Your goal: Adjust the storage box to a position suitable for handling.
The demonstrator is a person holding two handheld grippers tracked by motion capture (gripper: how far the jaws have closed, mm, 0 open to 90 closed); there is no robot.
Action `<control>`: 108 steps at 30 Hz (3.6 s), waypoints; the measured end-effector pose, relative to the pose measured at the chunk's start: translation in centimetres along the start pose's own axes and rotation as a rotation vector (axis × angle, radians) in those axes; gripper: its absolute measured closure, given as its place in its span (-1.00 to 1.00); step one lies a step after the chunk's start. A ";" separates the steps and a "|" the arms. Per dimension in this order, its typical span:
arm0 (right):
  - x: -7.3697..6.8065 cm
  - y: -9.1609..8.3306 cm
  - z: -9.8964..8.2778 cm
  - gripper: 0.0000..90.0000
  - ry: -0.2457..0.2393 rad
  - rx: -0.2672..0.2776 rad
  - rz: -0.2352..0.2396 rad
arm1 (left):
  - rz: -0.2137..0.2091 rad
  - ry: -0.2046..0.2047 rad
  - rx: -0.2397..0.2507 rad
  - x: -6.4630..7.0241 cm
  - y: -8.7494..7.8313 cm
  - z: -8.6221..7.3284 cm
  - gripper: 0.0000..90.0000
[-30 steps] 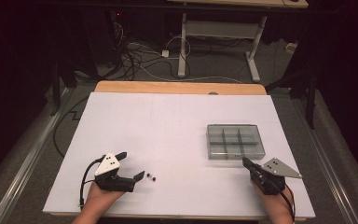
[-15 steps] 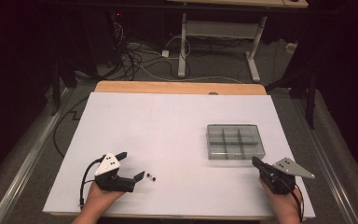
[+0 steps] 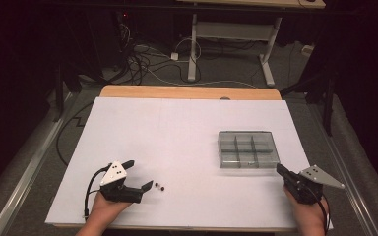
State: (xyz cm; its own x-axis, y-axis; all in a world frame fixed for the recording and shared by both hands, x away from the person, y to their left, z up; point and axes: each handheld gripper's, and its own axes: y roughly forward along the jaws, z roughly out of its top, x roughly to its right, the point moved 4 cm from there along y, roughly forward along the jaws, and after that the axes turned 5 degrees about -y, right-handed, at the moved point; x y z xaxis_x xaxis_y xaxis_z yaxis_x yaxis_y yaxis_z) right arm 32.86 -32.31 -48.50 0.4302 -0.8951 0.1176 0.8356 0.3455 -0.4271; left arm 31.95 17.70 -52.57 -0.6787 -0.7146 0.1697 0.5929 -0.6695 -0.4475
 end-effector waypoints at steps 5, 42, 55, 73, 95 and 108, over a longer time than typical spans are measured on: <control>0.6 -0.1 -0.1 1.00 0.007 -0.001 -0.020 | 0.002 0.002 0.003 0.0 0.0 0.0 -0.97; 8.0 9.5 4.5 1.00 0.089 -0.122 -0.102 | -0.001 0.018 0.029 0.2 -0.3 -0.1 -0.97; 7.9 12.3 5.8 1.00 0.073 -0.158 -0.061 | -0.004 0.023 0.029 0.2 -0.3 -0.1 -0.97; 7.7 13.1 5.9 1.00 0.088 -0.186 -0.001 | -0.006 0.024 0.026 0.2 -0.3 -0.1 -0.97; 1.9 11.7 6.0 1.00 0.012 -0.206 0.096 | 0.001 0.016 0.027 0.2 -0.2 -0.1 -0.96; -0.1 9.0 5.0 1.00 -0.013 -0.186 0.059 | -0.001 0.010 0.042 0.1 -0.4 -0.1 -0.96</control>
State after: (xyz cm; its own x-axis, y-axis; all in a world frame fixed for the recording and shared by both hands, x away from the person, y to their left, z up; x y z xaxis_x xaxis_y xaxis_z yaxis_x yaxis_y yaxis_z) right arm 42.02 -27.74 -47.87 0.4818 -0.8707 0.0986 0.7319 0.3380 -0.5917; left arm 31.59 17.90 -52.47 -0.6839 -0.7116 0.1611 0.6096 -0.6787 -0.4096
